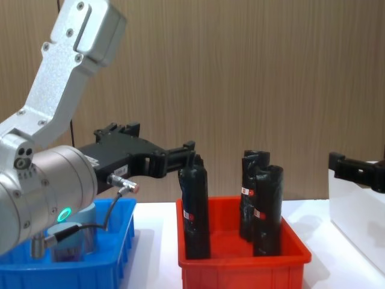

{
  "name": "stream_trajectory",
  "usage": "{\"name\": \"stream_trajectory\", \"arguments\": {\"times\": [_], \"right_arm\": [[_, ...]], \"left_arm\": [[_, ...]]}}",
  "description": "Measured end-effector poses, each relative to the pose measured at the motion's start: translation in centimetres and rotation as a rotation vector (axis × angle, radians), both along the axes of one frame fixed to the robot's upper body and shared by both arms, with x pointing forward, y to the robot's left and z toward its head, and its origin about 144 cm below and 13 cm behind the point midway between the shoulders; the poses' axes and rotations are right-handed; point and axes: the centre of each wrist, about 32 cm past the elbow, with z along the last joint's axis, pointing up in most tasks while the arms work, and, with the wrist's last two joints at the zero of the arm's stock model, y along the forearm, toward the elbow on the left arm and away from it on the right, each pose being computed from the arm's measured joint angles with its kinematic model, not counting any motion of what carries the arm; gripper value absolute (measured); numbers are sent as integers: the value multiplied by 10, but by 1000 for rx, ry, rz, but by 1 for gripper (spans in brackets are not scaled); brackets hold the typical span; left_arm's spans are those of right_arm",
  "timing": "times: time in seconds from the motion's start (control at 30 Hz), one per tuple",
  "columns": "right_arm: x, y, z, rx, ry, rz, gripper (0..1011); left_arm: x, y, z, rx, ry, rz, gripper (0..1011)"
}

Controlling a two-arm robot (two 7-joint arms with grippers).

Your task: Pick the cotton swabs from the blue box and place them into the white box.

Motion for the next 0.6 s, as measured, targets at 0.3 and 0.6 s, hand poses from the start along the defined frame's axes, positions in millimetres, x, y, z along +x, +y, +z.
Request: {"name": "stream_trajectory", "arguments": {"times": [0.3,0.6], "right_arm": [[0,0,0,0,0,0,1001],[0,0,0,0,0,0,1002]], "left_arm": [[0,0,0,0,0,0,1003],[0,0,0,0,0,0,1003]]}}
